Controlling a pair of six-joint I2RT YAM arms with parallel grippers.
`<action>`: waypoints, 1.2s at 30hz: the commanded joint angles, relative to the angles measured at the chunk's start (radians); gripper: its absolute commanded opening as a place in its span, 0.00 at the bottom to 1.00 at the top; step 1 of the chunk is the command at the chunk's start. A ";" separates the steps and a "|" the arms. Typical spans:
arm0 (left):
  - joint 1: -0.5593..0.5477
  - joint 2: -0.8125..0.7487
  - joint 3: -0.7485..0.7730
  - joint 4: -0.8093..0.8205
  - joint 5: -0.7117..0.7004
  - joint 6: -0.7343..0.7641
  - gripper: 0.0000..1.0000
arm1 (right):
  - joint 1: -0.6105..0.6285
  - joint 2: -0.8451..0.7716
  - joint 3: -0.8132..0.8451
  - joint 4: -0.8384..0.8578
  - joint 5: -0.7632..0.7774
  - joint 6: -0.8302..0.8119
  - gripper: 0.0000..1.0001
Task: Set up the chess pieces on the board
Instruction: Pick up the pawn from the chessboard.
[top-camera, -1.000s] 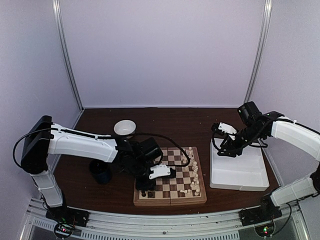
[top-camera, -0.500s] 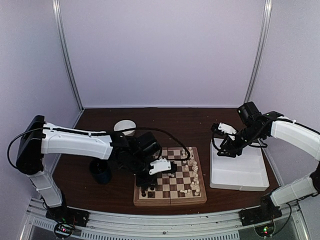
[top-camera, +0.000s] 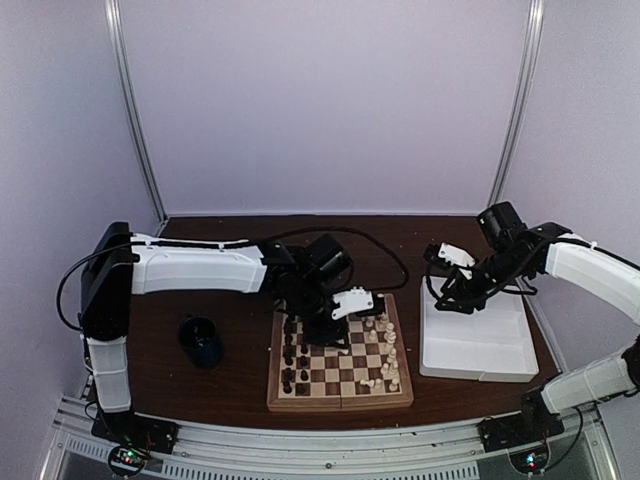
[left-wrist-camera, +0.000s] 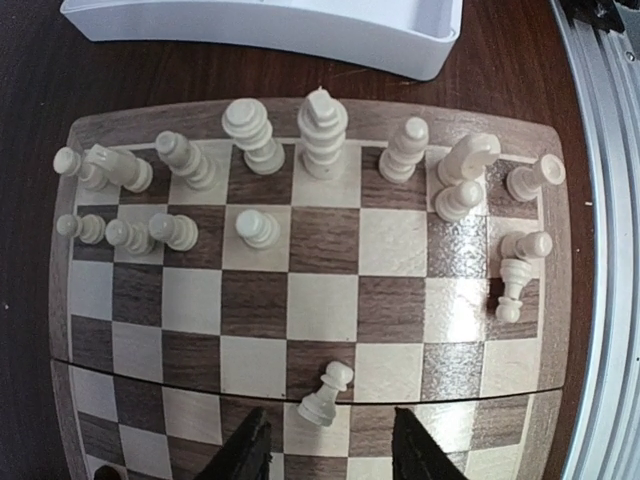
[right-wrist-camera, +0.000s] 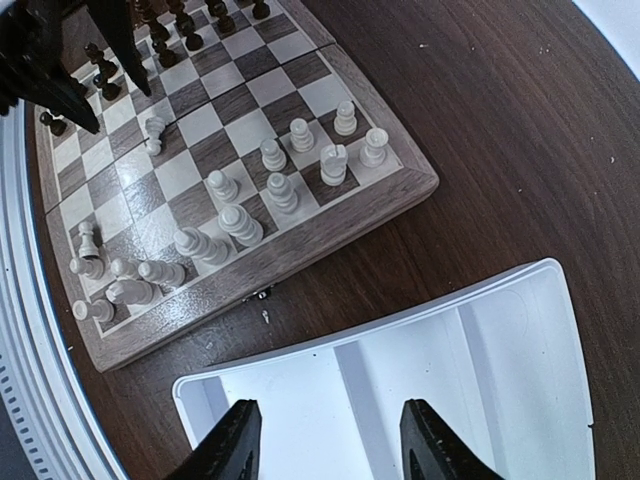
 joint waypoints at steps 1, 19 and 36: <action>0.001 0.070 0.094 -0.085 0.055 0.112 0.42 | -0.003 -0.033 -0.012 -0.003 -0.020 -0.012 0.52; 0.007 0.182 0.149 -0.153 -0.044 0.193 0.40 | -0.004 -0.014 -0.008 -0.008 -0.029 -0.017 0.52; 0.044 0.114 0.121 -0.094 -0.013 0.103 0.10 | -0.004 0.007 0.099 -0.084 -0.153 0.033 0.52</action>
